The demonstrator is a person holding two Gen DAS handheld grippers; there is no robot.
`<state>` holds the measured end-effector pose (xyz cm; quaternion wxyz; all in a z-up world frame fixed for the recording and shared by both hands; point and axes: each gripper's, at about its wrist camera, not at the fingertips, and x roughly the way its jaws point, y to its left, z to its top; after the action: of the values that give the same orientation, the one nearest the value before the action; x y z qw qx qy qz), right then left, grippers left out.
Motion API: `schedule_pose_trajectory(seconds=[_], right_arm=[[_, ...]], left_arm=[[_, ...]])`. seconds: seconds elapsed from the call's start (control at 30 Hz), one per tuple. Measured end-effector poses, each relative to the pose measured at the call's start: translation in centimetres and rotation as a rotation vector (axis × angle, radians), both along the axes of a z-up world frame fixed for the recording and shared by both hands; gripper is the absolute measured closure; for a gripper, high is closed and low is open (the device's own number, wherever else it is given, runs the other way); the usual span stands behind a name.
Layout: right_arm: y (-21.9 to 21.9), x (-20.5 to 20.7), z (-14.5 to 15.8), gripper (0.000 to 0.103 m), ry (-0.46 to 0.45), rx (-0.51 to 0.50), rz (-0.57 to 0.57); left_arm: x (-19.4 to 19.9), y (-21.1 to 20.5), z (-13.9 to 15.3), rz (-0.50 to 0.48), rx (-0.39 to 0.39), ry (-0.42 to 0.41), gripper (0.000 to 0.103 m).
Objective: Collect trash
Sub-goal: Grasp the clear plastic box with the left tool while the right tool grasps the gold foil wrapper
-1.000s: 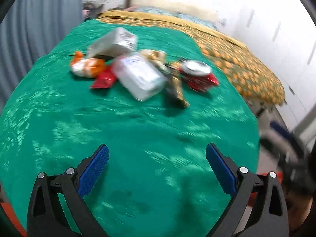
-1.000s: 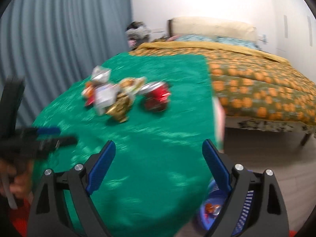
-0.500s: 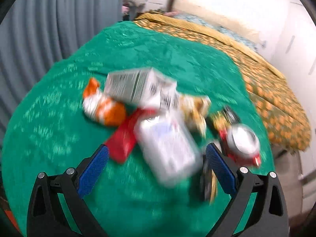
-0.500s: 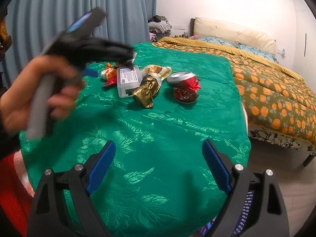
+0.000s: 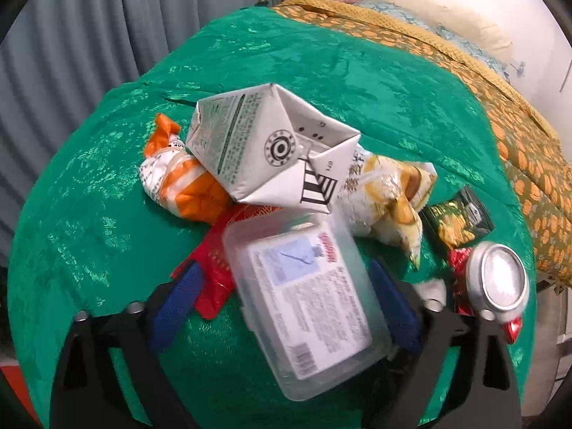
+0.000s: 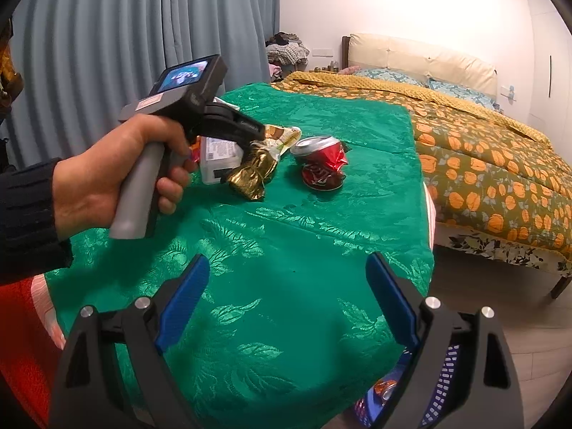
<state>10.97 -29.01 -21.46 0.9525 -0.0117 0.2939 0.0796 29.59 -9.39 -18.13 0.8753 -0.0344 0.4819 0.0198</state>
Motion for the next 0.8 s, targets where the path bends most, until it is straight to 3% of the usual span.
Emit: schedule_pose_trajectory(seconds=[0.27, 0.53, 0.73, 0.8], right_arm=[[-0.5, -0.4, -0.1, 0.016, -0.004, -0.007, -0.029], [-1.4, -0.7, -0.2, 0.016, 0.004, 0.001, -0.054], [-1.6, -0.7, -1.0, 0.016, 0.029, 0.003, -0.082], [-1.6, -0.7, -1.2, 0.016, 0.036, -0.001, -0.093]], left_arm=[[-2.9, 1.1, 1.2, -0.159, -0.003, -0.003, 0.032], [-9.7, 5.0, 2.0, -0.415, -0.028, 0.063, 0.034], [-11.6, 6.5, -0.3, -0.418, -0.107, 0.055, 0.032], [-11.7, 6.6, -0.9, -0.399, -0.111, 0.045, 0.025]])
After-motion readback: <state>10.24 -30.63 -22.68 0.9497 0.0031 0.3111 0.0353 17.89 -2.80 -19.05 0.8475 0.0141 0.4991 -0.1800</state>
